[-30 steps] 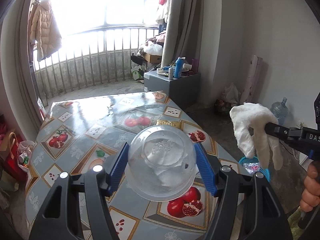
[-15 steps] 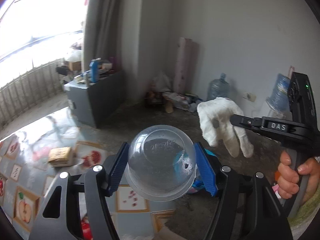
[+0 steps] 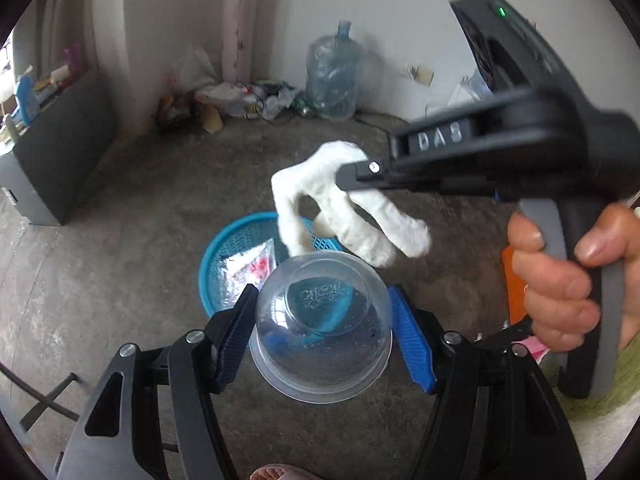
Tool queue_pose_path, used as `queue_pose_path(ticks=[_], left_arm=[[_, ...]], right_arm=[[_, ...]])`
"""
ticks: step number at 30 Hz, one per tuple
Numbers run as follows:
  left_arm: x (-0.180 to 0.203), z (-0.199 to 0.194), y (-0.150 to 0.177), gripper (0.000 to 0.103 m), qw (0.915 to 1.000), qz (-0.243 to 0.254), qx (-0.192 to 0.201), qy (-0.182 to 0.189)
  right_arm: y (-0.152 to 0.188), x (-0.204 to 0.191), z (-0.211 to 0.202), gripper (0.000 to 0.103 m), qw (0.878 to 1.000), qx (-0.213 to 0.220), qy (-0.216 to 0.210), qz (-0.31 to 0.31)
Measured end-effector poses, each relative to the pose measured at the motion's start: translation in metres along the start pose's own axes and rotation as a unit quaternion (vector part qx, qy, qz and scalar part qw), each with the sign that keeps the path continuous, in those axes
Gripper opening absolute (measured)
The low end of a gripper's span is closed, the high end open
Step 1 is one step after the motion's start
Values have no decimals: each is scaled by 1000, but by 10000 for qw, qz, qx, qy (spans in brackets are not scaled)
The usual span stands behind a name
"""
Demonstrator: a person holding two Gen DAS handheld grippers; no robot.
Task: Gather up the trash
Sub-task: 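Carry the glove and dome to the blue wastebasket with both tools, then open both tools over the wastebasket to drop glove and dome, then withdraw both open tools and return to the table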
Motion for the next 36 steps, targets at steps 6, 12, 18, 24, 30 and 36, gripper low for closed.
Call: queue_pose_path(ticks=[6,12,18,24,30,36], left_arm=[[-1,81,-10,66,9996,-111,-276,31],[-16,97,-17,71,9979,-568,-293,47],[-29,68,-32,72,9972,-740,113,45],[-28,9,-48,72,9950,-882,473,40],[-40,-83,-42,72,9925,-888,777,-311],[-73,-175,-6,79,9825,-951,1282,-961]], right_arm=[[-28,29,52,28,9984,-510,239,25],[-31,54,68,45,9964,-500,615,308],[-32,53,45,45,9979,-126,498,401],[-40,34,17,45,9977,405,413,361],[-23,-22,-32,56,9941,1074,66,145],[24,-89,-68,71,9886,1373,-552,-265]])
Point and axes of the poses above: each gripper's, at about its wrist camera, not at the fingertips, and z roughly the way its jaws point, x to its right, y to its underside, the point moved 4 cm from there along z, roughly the way its jaws point, and after that the axes turned 1 degree about y, right-handed, at the moved point
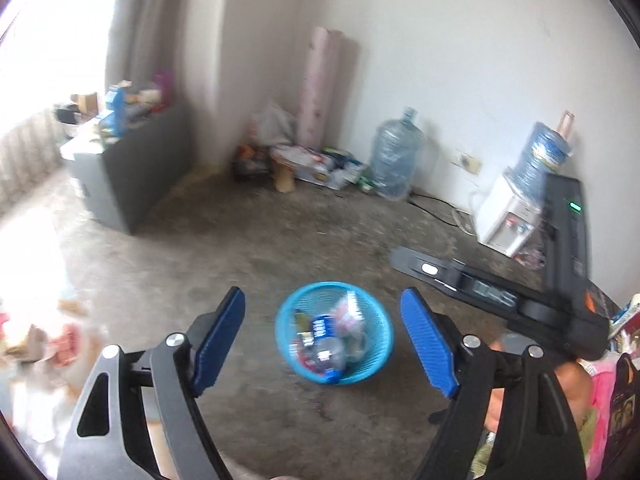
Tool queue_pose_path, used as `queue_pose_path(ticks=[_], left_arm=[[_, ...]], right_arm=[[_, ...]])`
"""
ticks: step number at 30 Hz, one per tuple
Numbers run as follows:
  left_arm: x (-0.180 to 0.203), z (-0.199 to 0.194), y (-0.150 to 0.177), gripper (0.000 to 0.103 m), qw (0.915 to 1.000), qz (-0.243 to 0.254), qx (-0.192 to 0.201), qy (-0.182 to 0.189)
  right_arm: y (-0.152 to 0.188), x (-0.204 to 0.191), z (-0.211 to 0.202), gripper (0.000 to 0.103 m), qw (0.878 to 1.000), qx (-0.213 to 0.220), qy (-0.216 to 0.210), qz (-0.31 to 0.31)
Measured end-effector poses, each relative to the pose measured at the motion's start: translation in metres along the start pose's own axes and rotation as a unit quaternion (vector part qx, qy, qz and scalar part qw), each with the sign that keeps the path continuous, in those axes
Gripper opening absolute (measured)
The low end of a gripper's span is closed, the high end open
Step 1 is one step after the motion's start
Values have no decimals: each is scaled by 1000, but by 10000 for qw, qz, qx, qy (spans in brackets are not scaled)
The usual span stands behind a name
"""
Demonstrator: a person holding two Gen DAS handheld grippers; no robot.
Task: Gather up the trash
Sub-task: 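Withdraw both open tools and return to the table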
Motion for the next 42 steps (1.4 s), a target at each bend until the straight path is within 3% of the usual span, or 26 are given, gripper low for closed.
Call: queue_pose_path(ticks=[9,12,19,23,25,31,39,42], left_arm=[[-85,-110,41,82,9931,-495,488,-941],[-114,-144,60,82,9867,-828,577,-1272],[-183,-228,102,82,9550,-1618,1049,-2252],[-221,-261,129,82,9372,-2097,1183,-2522],[-234,-265,140,82,9333,-2246,1149,-2557],[-247,-248,161,82,9384,-2322,923,-2386],[-264,-193,164,82,9496,-2364,620,-1963],[-277,-170,160,76,9535,-2315,434,-1882]], right_arm=[[43,-90,-11,76,9925,-375,-760,-885],[48,-104,-9,76,9901,-405,-737,-1128],[62,-116,-16,76,9909,-439,-834,-963],[76,-139,-8,76,9870,-627,-945,-1140],[84,-152,-3,76,9842,-748,-1014,-1242],[103,-174,9,76,9781,-1033,-1077,-1448],[115,-200,42,73,9704,-1365,-1177,-1608],[114,-221,64,73,9630,-1442,-1291,-1876]])
Point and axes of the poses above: each gripper's, at about its wrist camera, not at the fingertips, and z roughly the way its jaws point, x to its right, y to its underside, the point moved 4 cm from there along z, roughly the way its jaws point, and after that the axes turned 1 degree about y, right-handed, at the moved point
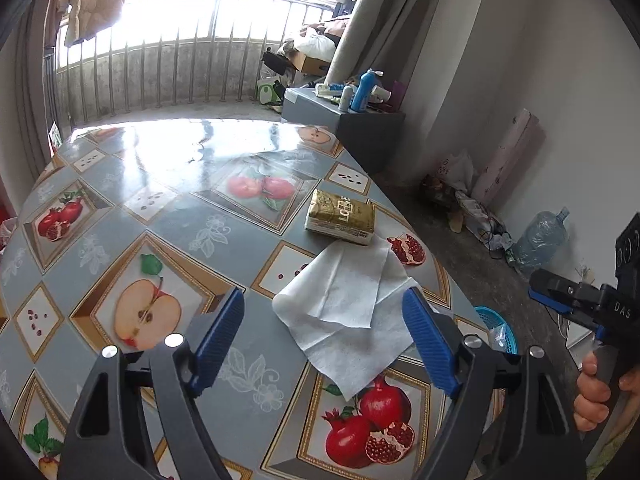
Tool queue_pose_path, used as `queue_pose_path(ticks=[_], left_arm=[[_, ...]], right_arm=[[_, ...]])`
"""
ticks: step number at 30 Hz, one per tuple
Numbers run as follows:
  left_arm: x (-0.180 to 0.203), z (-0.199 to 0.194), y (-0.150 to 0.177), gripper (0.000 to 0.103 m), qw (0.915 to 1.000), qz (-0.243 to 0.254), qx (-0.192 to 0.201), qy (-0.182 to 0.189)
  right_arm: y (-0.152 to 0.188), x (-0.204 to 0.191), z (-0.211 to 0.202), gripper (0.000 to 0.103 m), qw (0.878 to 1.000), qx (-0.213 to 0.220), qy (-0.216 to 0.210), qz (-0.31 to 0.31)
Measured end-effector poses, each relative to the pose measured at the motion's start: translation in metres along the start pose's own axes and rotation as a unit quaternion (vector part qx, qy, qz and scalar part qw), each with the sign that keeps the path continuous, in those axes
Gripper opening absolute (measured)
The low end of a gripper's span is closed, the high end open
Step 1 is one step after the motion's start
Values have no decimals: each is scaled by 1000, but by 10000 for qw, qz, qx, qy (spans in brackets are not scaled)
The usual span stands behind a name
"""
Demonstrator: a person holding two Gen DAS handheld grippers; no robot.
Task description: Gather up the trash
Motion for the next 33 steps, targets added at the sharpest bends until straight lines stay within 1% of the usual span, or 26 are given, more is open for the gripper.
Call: queue_pose_path(ticks=[4,6,8,9,10,11,14,18,20,23,24,26,30,33], left_arm=[[-3,37,-4,66,9994,207,-241,-156],[-5,55,-4,60,9985,313,-367,-265],[-8,71,-2,49,9974,385,-505,-353],[-9,77,-2,47,9970,396,-562,-361],[-10,82,-1,42,9967,390,-613,-368],[-12,86,-1,38,9964,376,-653,-379],[-15,94,-1,31,9961,342,-722,-380],[-17,97,-3,22,9960,378,-692,-427],[-17,99,-4,17,9959,399,-686,-445],[-16,99,-3,11,9958,415,-678,-446],[-17,99,-3,10,9959,413,-678,-433],[-16,97,-1,7,9960,401,-674,-421],[-17,90,5,5,9963,346,-699,-374],[-18,81,14,5,9965,197,-777,-223]], right_arm=[[-26,-24,44,73,9983,-209,-119,-538],[-37,-35,66,73,9963,-275,-89,-815],[-45,-45,88,73,9931,-390,-53,-1101],[-48,-50,99,73,9912,-435,1,-1246],[-50,-54,109,73,9891,-489,17,-1386],[-52,-58,119,73,9871,-540,8,-1505],[-59,-66,144,73,9819,-599,95,-1796],[-65,-69,168,73,9763,-763,116,-2020],[-67,-69,179,72,9727,-868,212,-2142],[-65,-71,182,61,9718,-984,56,-2142],[-65,-72,181,54,9723,-1056,-9,-2085],[-62,-70,175,52,9729,-1126,-16,-2019],[-56,-70,169,47,9740,-1226,9,-1907],[-47,-68,164,45,9766,-1348,-117,-1670]])
Point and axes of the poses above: each gripper's, at about its wrist camera, not at the fingertips, and z roughly the way its jaws point, x to its right, y to its underside, the point moved 4 cm from there along z, roughly the way its jaws point, and after that the axes turned 1 degree about y, right-handed, at the moved point
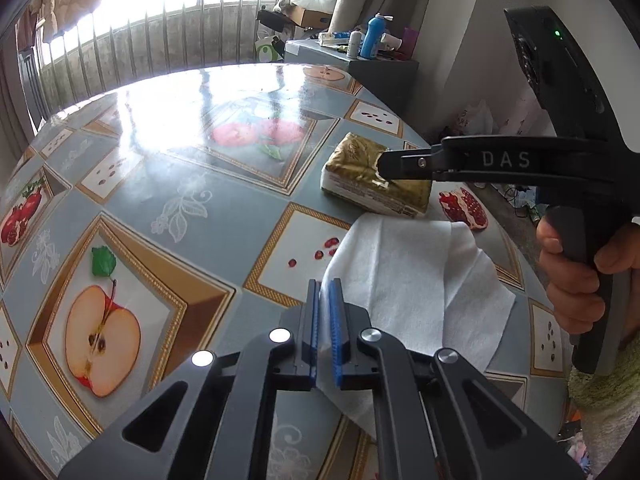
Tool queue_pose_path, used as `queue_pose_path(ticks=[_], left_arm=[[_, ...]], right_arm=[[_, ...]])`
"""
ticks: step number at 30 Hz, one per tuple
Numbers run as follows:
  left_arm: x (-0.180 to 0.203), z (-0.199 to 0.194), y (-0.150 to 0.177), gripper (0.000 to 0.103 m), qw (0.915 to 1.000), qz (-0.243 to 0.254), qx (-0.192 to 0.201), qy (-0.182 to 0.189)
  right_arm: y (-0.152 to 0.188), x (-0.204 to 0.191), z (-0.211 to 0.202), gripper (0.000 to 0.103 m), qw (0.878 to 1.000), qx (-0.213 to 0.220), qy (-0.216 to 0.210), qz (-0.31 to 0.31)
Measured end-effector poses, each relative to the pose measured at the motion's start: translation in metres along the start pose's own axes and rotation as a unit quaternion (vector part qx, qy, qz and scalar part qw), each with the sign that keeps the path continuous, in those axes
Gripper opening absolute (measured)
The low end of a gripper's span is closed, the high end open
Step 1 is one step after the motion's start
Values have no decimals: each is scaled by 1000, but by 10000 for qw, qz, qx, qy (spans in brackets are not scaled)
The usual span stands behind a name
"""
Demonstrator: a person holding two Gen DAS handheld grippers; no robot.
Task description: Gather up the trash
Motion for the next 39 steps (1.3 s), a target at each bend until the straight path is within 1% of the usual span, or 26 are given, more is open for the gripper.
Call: queue_pose_path(ticks=[6,10,14,16,18,20,21,23,24,26,28,30,33,35,37,38,39], left_arm=[[11,-19,28,5,9988,-171,-170,433],[23,-28,41,5,9969,-265,-212,717],[35,-40,54,5,9949,-326,-151,945],[40,-48,62,7,9935,-356,-124,1072],[40,-57,73,17,9907,-432,-183,1278],[37,-68,82,29,9873,-539,-169,1487],[34,-74,84,31,9868,-541,-125,1522],[28,-90,89,39,9862,-495,38,1579],[23,-100,90,40,9859,-494,143,1594],[15,-113,88,41,9846,-545,330,1629],[6,-122,79,41,9825,-607,540,1674],[-3,-124,64,41,9833,-674,734,1522],[-13,-115,35,41,9852,-675,969,1239],[-12,-99,13,41,9884,-555,952,1049],[-10,-84,-1,40,9908,-358,925,923],[-8,-74,-5,35,9922,-243,860,870],[-5,-63,-8,32,9937,-143,734,838]], right_arm=[[16,-19,-2,44,9997,-131,-212,-54],[30,-42,-1,44,9985,-285,-411,-213],[49,-74,1,44,9946,-520,-703,-557],[58,-87,2,44,9910,-657,-950,-674],[67,-97,1,45,9862,-803,-1268,-695],[68,-99,-3,46,9831,-829,-1506,-639],[68,-98,-8,48,9827,-766,-1593,-558],[69,-92,-22,50,9836,-577,-1665,-385],[69,-87,-31,52,9843,-472,-1675,-288],[70,-76,-50,53,9855,-214,-1680,-75],[74,-67,-67,53,9882,-20,-1532,23],[83,-58,-80,53,9912,111,-1313,80],[104,-51,-89,53,9956,148,-917,93],[121,-51,-93,53,9977,160,-660,18],[135,-55,-94,47,9989,178,-415,-100],[140,-57,-94,45,9992,170,-328,-155],[145,-61,-93,42,9993,145,-276,-210]])
Point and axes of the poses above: each gripper's, at about its wrist camera, not at the fingertips, and z roughly the way its jaws point, x to its right, y to its underside, the point moved 4 cm from there along z, roughly the way its jaws point, and after that the axes turned 1 degree about y, right-handed, at the moved point
